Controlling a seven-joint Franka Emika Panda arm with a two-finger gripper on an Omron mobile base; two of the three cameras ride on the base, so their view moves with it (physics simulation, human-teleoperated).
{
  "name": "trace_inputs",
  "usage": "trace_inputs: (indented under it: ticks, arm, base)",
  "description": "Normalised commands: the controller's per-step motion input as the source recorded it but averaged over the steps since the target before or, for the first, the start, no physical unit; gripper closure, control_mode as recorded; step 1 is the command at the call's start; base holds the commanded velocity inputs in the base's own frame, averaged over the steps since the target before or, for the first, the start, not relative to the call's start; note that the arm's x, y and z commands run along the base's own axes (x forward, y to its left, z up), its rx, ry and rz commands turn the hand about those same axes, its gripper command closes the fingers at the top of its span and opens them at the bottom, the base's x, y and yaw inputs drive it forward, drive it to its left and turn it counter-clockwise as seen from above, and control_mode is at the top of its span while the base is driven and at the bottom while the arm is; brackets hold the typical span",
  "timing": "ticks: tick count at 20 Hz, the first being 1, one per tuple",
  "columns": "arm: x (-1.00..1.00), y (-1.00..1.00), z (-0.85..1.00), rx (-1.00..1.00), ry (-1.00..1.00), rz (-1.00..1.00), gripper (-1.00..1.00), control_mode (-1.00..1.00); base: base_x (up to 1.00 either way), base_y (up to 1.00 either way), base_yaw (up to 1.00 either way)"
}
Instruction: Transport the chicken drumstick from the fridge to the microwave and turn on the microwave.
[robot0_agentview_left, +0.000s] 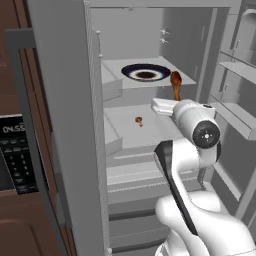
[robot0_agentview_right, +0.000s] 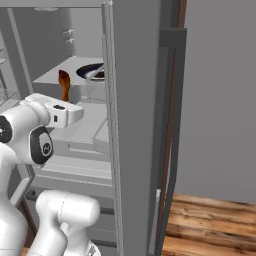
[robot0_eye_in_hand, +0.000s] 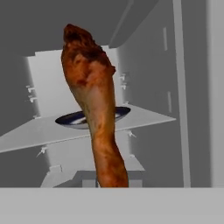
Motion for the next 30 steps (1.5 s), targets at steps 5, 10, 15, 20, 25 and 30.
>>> trace_inputs:
  ticks: [5, 10, 15, 20, 25, 30]
  arm:
    - [-0.05, -0.01, 0.0, 0.0, 0.0, 0.0, 1.0, -1.0]
    - [-0.09, 0.0, 0.0, 0.0, 0.0, 0.0, 1.0, -1.0]
    - [-0.08, 0.0, 0.0, 0.0, -0.01, 0.0, 1.0, 1.0]
    - [0.0, 0.0, 0.0, 0.0, 0.0, 0.0, 1.0, 1.0]
    - [0.0, 0.0, 0.0, 0.0, 0.0, 0.0, 1.0, 1.0]
    - [0.0, 0.0, 0.0, 0.0, 0.0, 0.0, 1.0, 1.0]
  base:
    - [0.0, 0.0, 0.0]
    - [0.0, 0.0, 0.0]
    - [-0.26, 0.0, 0.0]
    - [-0.59, 0.0, 0.0]
    - [-0.62, 0.0, 0.0]
    - [-0.61, 0.0, 0.0]
